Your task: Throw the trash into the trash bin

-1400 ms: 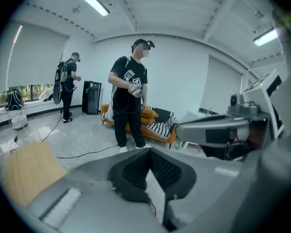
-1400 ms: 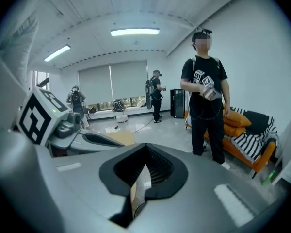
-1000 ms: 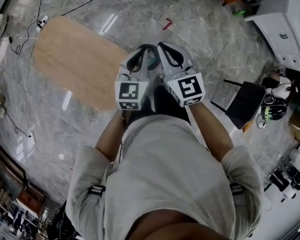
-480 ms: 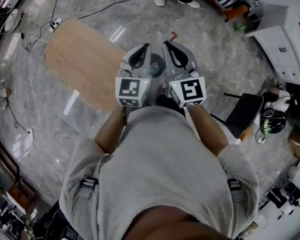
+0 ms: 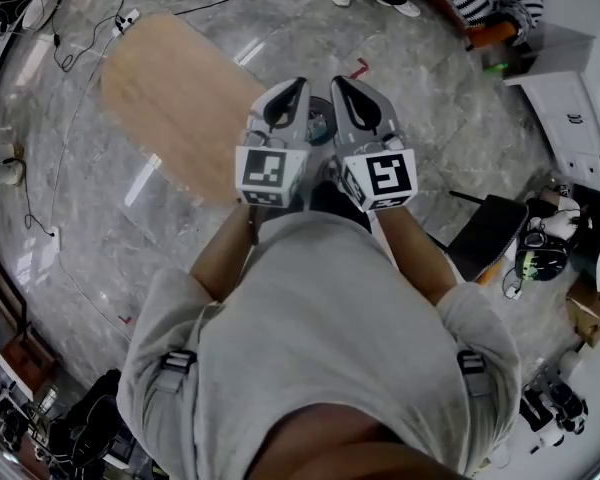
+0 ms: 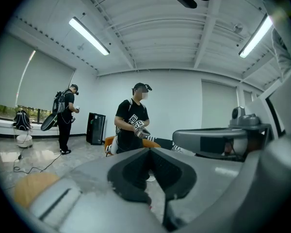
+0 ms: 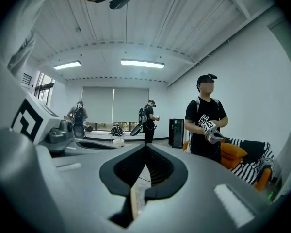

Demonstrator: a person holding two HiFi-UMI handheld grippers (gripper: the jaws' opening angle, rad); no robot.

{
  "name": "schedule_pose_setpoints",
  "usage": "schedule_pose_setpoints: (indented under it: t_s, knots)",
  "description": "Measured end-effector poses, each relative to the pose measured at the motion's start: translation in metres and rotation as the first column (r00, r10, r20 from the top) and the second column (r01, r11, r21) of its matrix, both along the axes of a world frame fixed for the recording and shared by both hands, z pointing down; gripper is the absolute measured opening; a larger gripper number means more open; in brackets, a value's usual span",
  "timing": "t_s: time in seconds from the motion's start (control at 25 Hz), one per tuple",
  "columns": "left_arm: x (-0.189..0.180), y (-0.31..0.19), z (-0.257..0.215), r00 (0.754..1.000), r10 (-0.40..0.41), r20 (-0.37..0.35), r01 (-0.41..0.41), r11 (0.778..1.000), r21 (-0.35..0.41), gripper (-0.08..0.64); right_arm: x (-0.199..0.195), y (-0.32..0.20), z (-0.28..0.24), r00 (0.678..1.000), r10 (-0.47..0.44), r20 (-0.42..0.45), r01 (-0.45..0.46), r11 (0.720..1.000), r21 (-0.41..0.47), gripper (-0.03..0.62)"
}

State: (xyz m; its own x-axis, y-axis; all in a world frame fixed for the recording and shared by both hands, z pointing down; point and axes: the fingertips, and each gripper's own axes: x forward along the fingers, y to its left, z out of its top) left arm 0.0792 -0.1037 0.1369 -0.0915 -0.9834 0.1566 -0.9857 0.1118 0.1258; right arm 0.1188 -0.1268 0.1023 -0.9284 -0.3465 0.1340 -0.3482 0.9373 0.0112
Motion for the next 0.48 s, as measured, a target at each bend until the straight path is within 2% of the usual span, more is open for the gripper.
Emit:
schedule_pose_setpoints:
  t_s: [0.24,0.48]
  knots:
    - [-0.015,0.015,0.005,1.000,-0.021,-0.001,0.021,1.000,-0.011,0.018,-0.019,0.012,-0.001,1.000,-0.025,0.010,0.025,1.000,-0.002,0.006]
    - [-0.016,0.022,0.006,1.000,-0.019,-0.001,0.019,1.000,-0.021,0.018,-0.023,0.019,-0.002,0.999,-0.037,0.014,0.037,0.999,0.001,0.006]
